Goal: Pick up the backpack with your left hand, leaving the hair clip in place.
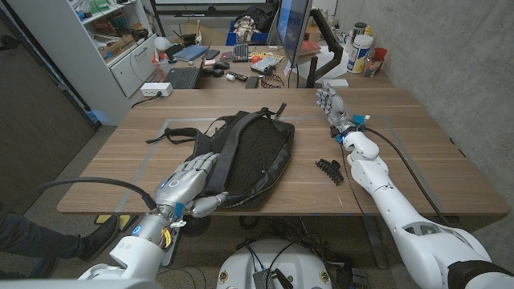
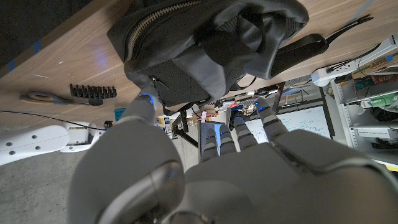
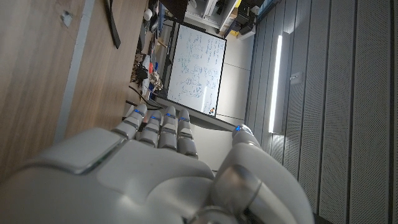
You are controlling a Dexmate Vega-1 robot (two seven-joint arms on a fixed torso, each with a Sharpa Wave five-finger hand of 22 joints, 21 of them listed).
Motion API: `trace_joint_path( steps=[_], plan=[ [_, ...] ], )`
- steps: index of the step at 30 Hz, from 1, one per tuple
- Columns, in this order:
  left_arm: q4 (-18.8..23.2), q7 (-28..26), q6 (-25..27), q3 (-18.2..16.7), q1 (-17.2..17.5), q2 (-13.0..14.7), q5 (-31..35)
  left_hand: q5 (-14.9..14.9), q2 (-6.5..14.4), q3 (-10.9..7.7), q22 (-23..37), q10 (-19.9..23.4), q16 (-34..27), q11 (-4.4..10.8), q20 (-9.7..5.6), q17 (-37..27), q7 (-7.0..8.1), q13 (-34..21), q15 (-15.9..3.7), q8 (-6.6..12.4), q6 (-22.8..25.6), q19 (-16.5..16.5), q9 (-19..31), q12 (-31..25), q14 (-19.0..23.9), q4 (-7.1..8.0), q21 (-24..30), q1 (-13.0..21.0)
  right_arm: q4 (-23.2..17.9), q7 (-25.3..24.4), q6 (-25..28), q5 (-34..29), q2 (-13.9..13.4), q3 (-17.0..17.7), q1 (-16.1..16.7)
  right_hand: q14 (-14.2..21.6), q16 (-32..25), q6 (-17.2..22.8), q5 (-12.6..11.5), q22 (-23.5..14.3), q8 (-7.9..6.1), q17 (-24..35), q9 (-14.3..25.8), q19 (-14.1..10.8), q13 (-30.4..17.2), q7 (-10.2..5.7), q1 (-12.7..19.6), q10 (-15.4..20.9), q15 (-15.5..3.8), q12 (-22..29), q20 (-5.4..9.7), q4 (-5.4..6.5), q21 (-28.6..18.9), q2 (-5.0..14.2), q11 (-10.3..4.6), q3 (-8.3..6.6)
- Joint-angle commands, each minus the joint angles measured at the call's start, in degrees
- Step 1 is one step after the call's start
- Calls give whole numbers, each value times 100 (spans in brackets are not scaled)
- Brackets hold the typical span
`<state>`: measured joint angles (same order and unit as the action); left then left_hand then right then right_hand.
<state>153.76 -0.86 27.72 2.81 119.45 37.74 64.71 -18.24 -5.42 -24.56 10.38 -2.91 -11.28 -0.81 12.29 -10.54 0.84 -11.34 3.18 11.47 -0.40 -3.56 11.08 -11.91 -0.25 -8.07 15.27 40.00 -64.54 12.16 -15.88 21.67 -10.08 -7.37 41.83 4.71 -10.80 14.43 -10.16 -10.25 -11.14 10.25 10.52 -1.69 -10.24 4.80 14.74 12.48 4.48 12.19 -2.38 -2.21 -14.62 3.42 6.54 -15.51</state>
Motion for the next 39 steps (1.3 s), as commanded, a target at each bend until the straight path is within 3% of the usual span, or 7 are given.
trace_joint_path(
  steps=[1, 17, 39],
  plan=[
    [-10, 512, 349, 119, -295, 503, 3, 0, -31, 6, 19, 3, -41, 50, 7, -22, 43, -18, 27, 50, 15, -58, 6, -44, 62, -20, 13, 66, 92, 53, -49, 1, 60, -48, -79, 35, 4, 13, -40, -24, 17, 25, 23, -5, -29, -23, -4, 4, 21, -21, -69, -23, 12, -28, -12, 12],
    [-32, 1106, 742, 617, -913, 1118, 200, -6, -93, 44, 13, -11, -27, 68, 11, -27, 89, -20, 11, 42, 13, -73, 7, -38, 56, -27, -18, 93, 293, 220, -224, 78, 310, -150, -292, 33, 4, -5, -40, -25, 20, 26, 23, -17, -30, -36, -14, 5, 23, -19, -102, -26, 34, -29, -25, 22],
    [-138, 1156, 1725, 1517, -1621, 1905, 137, -20, -137, 80, 10, 8, -20, 95, 11, -34, 117, -23, 14, 56, 75, -71, 8, -46, 63, -21, -64, 125, 316, 154, -271, 56, 343, -125, -309, 32, 5, -18, -41, -26, 20, 26, 23, -30, -30, -52, -25, 7, 11, -18, -122, -31, 61, -29, -36, 32]
  ],
)
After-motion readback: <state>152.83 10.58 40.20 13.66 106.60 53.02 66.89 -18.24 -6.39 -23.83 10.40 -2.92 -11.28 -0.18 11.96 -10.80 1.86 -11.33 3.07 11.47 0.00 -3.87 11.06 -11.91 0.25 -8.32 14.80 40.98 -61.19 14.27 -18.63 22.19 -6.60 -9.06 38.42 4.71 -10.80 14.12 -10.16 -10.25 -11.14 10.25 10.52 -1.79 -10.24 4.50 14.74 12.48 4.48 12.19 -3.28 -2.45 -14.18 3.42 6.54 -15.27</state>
